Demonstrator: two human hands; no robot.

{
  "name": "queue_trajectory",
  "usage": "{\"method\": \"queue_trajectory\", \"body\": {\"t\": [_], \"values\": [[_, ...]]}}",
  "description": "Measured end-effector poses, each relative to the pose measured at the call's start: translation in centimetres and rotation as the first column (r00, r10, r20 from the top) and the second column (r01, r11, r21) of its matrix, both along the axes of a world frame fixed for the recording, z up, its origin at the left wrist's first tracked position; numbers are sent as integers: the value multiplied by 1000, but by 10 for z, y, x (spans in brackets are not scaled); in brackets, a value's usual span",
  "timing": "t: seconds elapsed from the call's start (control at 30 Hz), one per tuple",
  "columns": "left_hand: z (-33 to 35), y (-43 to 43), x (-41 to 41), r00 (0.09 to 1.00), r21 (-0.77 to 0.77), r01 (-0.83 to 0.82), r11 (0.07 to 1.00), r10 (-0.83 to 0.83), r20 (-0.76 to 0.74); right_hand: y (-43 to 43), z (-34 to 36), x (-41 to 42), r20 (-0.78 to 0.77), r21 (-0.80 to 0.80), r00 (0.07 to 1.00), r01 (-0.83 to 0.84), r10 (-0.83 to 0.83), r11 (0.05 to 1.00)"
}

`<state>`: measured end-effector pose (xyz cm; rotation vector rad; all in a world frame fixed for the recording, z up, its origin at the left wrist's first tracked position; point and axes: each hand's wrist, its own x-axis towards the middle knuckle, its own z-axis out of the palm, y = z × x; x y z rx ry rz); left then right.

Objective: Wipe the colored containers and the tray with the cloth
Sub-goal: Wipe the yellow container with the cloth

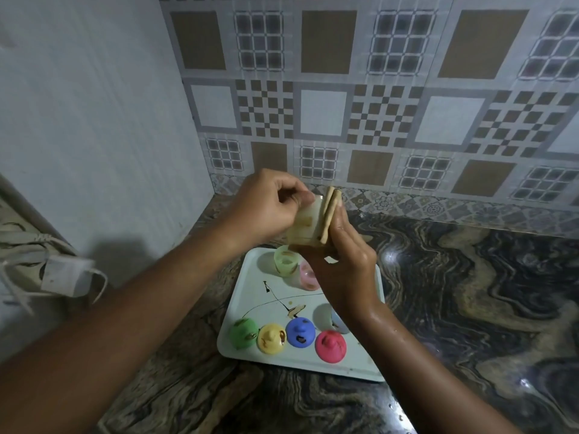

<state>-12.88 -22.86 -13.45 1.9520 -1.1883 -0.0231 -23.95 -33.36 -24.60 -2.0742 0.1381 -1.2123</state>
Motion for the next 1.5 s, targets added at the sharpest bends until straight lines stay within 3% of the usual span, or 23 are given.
{"method": "queue_trajectory", "body": {"t": [0.07,0.17,0.27,0.33,0.43,0.5,0.57,0.67,0.77,0.93,1.0,1.17,1.27,1.37,1.5], "values": [[-1,1,-3,999,-28,17,999,-18,-35,-2,1,-4,28,56,1000,0,-2,998],[1,6,5,966,-43,62,997,-71,-250,-10,2,-8,52,108,998,31,-37,994],[3,8,11,948,-73,70,995,-89,-307,-14,4,-5,1,102,999,49,-50,994],[6,7,9,964,-74,52,996,-70,-257,-13,5,-3,1,51,999,39,-39,998],[7,3,-3,998,-30,32,999,-34,-59,0,8,-1,18,-99,997,82,-80,992],[6,1,-11,999,-61,23,998,-20,38,4,8,-1,34,-105,996,89,-85,990],[5,2,-10,1000,-79,27,996,-28,-5,2,6,-3,65,-58,995,76,-72,995],[5,7,5,972,-37,59,998,-66,-226,-8,7,-6,71,2,995,69,-69,998],[5,9,10,954,-75,55,996,-75,-291,-10,12,-7,63,-3,997,54,-53,999],[9,3,-3,997,-52,40,998,-43,-59,2,14,-3,44,-136,996,84,-78,987],[7,2,-11,999,-64,34,997,-35,-5,1,13,-3,46,-119,997,64,-59,991],[6,10,1,962,-65,66,996,-80,-260,-10,9,-8,99,-15,994,54,-52,998],[8,10,5,939,-116,45,992,-82,-335,-13,10,-7,84,-15,994,64,-63,998],[13,6,0,959,-127,-6,992,-30,-280,-4,14,-5,98,-46,994,51,-47,998],[14,2,-19,1000,-95,17,995,-20,-24,6,16,-6,96,-116,992,86,-75,990]]}}
